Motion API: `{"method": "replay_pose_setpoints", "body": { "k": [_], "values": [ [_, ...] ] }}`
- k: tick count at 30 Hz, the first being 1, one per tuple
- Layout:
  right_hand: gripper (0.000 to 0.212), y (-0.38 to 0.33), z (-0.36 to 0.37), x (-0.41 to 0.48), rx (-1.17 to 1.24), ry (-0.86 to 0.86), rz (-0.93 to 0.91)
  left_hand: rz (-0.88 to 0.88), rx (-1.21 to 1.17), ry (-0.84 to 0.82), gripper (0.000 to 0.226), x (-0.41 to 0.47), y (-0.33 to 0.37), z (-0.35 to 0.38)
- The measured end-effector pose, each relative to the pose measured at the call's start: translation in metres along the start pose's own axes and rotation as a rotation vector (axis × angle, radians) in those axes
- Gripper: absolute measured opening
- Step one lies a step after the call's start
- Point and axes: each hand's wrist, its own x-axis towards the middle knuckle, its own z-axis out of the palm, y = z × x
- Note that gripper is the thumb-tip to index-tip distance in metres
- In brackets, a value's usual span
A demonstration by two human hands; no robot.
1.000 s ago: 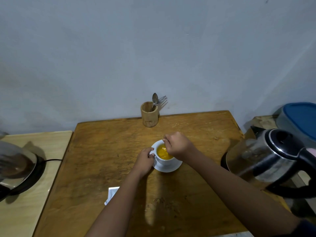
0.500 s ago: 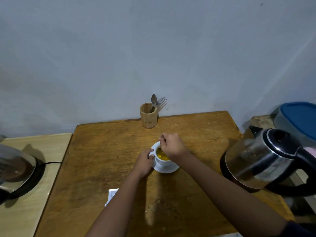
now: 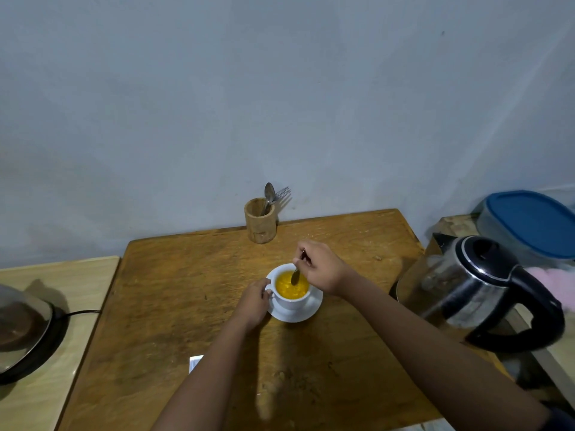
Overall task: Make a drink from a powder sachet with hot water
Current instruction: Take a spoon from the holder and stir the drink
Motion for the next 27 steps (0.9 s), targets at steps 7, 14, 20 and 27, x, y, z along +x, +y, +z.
{"method": "replay_pose_setpoints", "body": {
  "k": [7,14,20,27],
  "values": [
    [0.011,0.0,-0.011,-0.01,0.088,0.153,-0.041,0.011,0.044,-0.013,0.032,0.0,0.0,-0.002],
    [0.015,0.018,-0.006,-0.013,0.466,0.484,0.255,-0.001,-0.001,-0.018,0.031,-0.002,0.002,-0.004],
    [0.014,0.049,-0.008,-0.02,1.088,0.612,0.477,0.003,-0.062,-0.023,0.03,-0.002,-0.003,-0.006],
    [0.016,0.09,0.016,-0.051,1.483,0.794,0.662,-0.018,-0.181,0.106,0.033,-0.009,-0.007,0.005]
  ]
}}
